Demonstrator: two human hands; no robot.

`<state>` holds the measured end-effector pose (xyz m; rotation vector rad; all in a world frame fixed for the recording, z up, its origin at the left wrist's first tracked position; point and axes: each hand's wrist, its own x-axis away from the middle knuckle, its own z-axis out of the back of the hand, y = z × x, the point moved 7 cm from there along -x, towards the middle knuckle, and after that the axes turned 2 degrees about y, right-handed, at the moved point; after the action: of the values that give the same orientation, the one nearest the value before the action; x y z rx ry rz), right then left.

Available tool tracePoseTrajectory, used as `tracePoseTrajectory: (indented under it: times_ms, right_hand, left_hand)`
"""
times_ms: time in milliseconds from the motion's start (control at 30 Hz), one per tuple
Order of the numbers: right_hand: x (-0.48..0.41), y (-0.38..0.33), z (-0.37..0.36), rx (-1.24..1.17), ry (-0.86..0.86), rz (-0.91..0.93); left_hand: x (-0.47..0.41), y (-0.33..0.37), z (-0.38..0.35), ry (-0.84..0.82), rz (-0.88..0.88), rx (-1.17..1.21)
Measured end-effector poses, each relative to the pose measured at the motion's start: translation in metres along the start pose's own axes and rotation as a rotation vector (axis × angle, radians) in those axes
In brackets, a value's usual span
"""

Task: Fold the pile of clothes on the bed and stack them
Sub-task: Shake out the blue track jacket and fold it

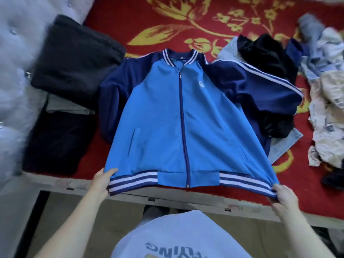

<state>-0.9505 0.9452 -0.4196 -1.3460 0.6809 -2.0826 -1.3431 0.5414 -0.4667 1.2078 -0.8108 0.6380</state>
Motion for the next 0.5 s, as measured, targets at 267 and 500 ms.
tracePoseTrajectory:
  times_ms: [267, 500]
  right_hand:
    - [0.007, 0.052, 0.030, 0.541, 0.123, 0.096]
    - [0.014, 0.048, 0.003, 0.664, 0.087, 0.124]
  left_hand:
    - [0.000, -0.048, 0.014, -0.014, 0.044, -0.304]
    - [0.000, -0.033, -0.001, 0.155, -0.127, -0.819]
